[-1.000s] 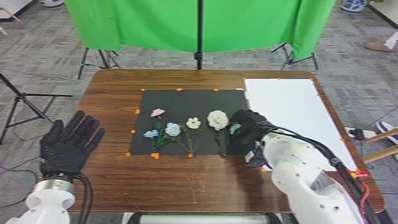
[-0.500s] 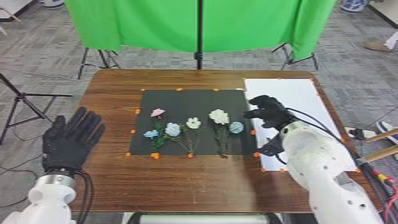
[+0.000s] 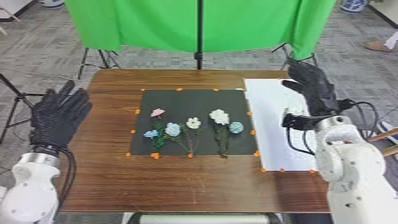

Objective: Arrange flowers

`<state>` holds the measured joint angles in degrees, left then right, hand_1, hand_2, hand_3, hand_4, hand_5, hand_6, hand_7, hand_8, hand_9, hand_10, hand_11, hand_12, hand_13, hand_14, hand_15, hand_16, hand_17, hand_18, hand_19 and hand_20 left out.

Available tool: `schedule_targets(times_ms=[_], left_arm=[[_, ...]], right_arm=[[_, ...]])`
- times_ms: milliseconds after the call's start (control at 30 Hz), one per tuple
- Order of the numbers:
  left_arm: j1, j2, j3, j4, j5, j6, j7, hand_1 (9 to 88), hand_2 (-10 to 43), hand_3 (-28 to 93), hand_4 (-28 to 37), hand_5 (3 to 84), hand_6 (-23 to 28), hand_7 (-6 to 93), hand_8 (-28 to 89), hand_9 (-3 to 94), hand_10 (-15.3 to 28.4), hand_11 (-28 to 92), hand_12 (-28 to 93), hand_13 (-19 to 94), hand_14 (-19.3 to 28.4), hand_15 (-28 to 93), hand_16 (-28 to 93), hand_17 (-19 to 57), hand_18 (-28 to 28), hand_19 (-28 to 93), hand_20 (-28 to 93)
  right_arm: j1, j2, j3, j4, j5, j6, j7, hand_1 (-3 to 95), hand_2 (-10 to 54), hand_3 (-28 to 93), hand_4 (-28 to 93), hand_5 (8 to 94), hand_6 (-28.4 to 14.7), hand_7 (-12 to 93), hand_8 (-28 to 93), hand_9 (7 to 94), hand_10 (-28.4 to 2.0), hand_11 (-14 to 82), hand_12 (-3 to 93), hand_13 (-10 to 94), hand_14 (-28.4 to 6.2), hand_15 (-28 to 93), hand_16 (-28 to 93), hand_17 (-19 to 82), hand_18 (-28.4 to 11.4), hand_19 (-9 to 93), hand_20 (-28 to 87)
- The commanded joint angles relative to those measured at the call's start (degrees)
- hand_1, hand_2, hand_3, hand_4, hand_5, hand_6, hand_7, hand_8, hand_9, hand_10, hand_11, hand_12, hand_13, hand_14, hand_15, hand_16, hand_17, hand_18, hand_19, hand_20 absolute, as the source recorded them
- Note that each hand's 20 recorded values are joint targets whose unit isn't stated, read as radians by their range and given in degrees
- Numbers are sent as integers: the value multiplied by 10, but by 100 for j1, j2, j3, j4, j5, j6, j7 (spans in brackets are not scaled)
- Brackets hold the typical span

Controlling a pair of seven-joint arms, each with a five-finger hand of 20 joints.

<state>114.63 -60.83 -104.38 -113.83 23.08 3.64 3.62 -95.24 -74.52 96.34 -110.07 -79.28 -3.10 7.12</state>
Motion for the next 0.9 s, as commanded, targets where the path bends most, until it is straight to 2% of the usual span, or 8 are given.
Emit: schedule_targets(times_ms=[33,200,267,367,467,667,800,900], left_arm=[[13,-58,-270,-174,167,-92,141,218,155,680,-283,259,45,23,-69,246,124,37,86,145,92,83,-74,-14,79,142,89],[99,-131,-239,-306,67,-56,136,221,150,689,-283,306,59,31,-72,260,123,37,90,160,92,81,-63,-13,79,141,91],[152,-168,-252,-346,122,-32,154,234,141,697,-283,321,66,31,-72,268,123,43,93,168,91,85,-63,-9,76,143,92],[234,-225,-363,-449,111,-50,446,252,133,701,-283,335,79,24,-72,281,119,51,93,179,86,99,-74,0,69,141,89],[357,-212,-428,-545,10,55,469,255,131,704,-283,341,94,12,-74,297,115,63,89,192,85,116,-92,9,65,142,88],[260,-157,-292,-539,-22,65,623,260,131,711,-283,351,134,-6,-79,306,130,71,75,199,102,151,-121,22,62,150,85],[235,-218,-212,-563,-73,13,589,262,131,713,-283,350,115,8,-71,299,130,77,76,197,103,162,-128,20,64,155,85],[246,-172,-177,-585,-114,-7,554,264,132,713,-283,360,94,34,-65,303,128,87,83,201,104,163,-127,16,69,157,86]], right_arm=[[-230,-311,96,-36,481,-36,-394,76,99,773,-282,357,-54,84,-97,299,-138,43,87,220,-119,32,139,117,-151,213,150],[-746,-413,45,-440,538,471,-607,60,101,783,-282,353,-55,83,-96,302,-138,44,87,219,-111,25,135,122,-135,178,142],[-884,-516,89,-551,504,523,-543,67,104,788,-282,355,-53,91,-98,304,-138,48,86,221,-107,26,134,125,-130,169,143],[-727,-597,80,-571,611,398,-654,75,106,790,-282,358,-53,94,-102,305,-138,52,84,223,-101,27,132,124,-126,165,146],[-779,-638,95,-663,564,232,-602,78,107,791,-282,359,-55,94,-104,306,-138,54,83,222,-100,27,131,124,-123,163,147],[-867,-643,153,-790,714,316,-606,82,107,791,-283,365,-63,90,-104,306,-138,55,81,222,-99,26,127,124,-119,160,147],[-841,-563,58,-869,743,352,-583,86,103,796,-282,371,-69,89,-103,307,-138,56,81,226,-97,29,126,125,-117,160,148],[-900,-670,22,-998,971,499,-509,114,80,800,-279,379,-69,94,-99,313,-146,63,85,235,-119,38,130,126,-127,177,156]])
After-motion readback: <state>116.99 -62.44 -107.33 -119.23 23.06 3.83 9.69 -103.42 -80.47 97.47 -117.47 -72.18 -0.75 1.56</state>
